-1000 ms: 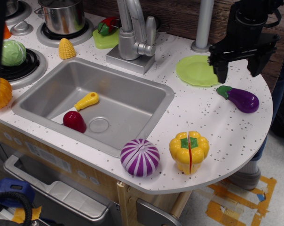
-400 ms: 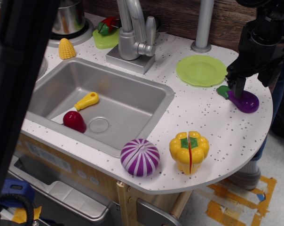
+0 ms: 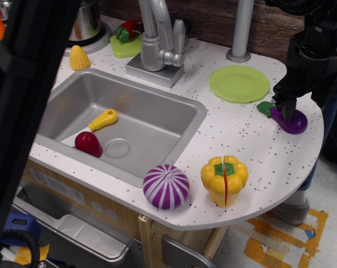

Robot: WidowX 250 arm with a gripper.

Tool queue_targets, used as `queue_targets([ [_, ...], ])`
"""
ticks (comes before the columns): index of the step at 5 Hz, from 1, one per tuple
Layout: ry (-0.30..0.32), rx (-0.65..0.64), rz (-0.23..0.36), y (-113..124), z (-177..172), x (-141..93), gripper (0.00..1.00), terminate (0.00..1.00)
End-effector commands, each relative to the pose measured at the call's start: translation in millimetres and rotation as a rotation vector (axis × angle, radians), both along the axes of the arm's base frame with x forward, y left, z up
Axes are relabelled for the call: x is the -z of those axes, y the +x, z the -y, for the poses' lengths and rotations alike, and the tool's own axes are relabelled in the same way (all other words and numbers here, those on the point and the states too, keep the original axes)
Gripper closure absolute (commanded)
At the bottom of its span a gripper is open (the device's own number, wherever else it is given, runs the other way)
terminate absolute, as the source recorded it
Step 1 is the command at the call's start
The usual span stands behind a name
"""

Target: Put eggplant on plate

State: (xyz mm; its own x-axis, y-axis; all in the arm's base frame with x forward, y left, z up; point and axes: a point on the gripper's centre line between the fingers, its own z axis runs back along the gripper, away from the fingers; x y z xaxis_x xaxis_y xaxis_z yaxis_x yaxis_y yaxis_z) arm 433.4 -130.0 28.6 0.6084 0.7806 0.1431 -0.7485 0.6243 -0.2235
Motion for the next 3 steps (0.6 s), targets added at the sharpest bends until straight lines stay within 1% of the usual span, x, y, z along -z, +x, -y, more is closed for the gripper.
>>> queue_targets([
  [1,-0.029,-0.014,0.012,-0.3,-2.7,-11.2,0.0,0.0],
  [2,-0.035,-0.017,0.0,-2.8,-8.9,-4.3,0.0,0.0],
  [3,-0.025,-0.037,0.01,-2.7,-9.2,5.2,0.0,0.0],
])
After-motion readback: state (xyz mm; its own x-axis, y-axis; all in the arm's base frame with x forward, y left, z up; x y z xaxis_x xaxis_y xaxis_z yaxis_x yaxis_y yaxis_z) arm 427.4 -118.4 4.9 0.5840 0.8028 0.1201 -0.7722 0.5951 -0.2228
